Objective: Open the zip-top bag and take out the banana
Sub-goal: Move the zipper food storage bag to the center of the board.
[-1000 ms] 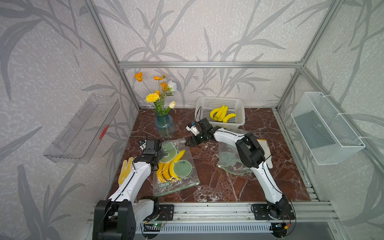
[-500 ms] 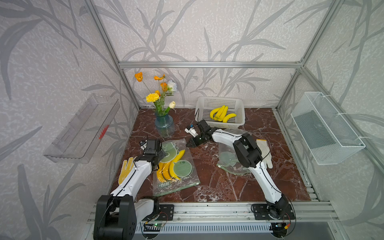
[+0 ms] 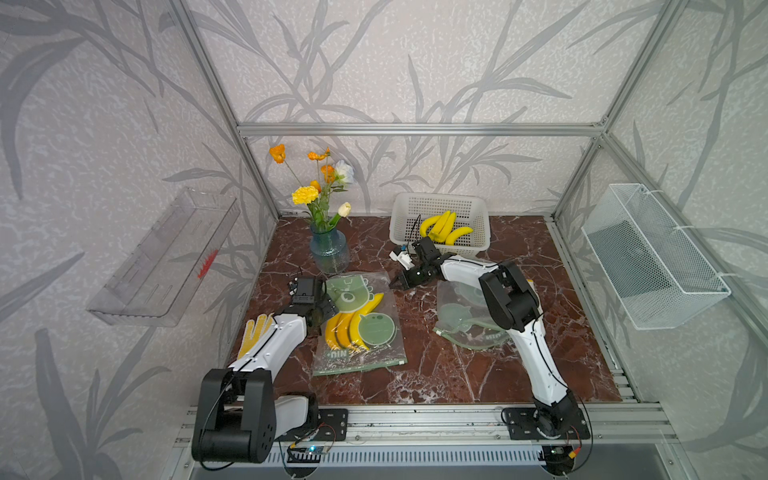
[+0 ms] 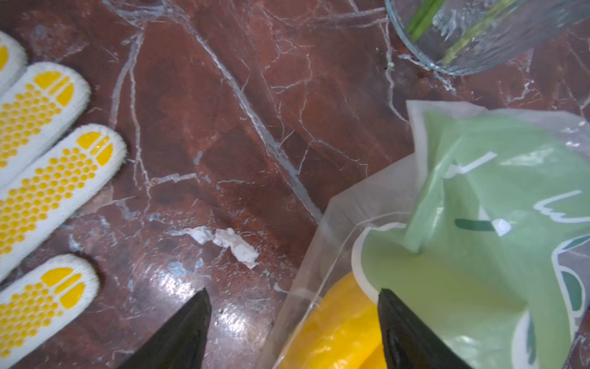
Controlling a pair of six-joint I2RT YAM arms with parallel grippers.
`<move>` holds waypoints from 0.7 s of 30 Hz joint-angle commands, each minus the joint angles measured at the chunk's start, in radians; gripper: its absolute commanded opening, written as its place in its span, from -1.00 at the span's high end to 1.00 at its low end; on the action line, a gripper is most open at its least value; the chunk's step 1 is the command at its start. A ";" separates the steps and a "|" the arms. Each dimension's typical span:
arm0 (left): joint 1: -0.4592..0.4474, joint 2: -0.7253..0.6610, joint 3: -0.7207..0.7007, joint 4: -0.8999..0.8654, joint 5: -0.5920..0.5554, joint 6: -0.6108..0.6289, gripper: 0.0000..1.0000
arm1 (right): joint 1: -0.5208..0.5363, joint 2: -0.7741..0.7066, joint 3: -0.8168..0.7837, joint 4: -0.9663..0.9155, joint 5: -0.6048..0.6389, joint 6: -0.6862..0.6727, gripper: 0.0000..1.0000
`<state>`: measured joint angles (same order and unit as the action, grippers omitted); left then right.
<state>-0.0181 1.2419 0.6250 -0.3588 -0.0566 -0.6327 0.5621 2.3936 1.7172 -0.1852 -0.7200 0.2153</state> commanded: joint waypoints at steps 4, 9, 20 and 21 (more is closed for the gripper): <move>-0.034 -0.038 0.024 0.053 0.068 0.100 -0.62 | -0.061 -0.085 -0.048 -0.069 0.008 -0.060 1.00; -0.174 -0.084 0.027 0.066 0.017 0.224 -0.64 | -0.103 -0.096 -0.038 -0.119 0.002 -0.094 1.00; -0.610 -0.179 -0.014 0.080 -0.064 0.436 -0.47 | -0.123 -0.085 0.003 -0.190 0.015 -0.138 1.00; -0.644 -0.179 -0.010 0.079 -0.065 0.454 -0.44 | -0.126 -0.086 0.002 -0.191 0.012 -0.136 0.75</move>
<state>-0.6041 1.0855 0.6235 -0.2951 -0.0898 -0.2714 0.4500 2.3356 1.6936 -0.3378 -0.7155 0.0925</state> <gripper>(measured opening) 0.734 0.057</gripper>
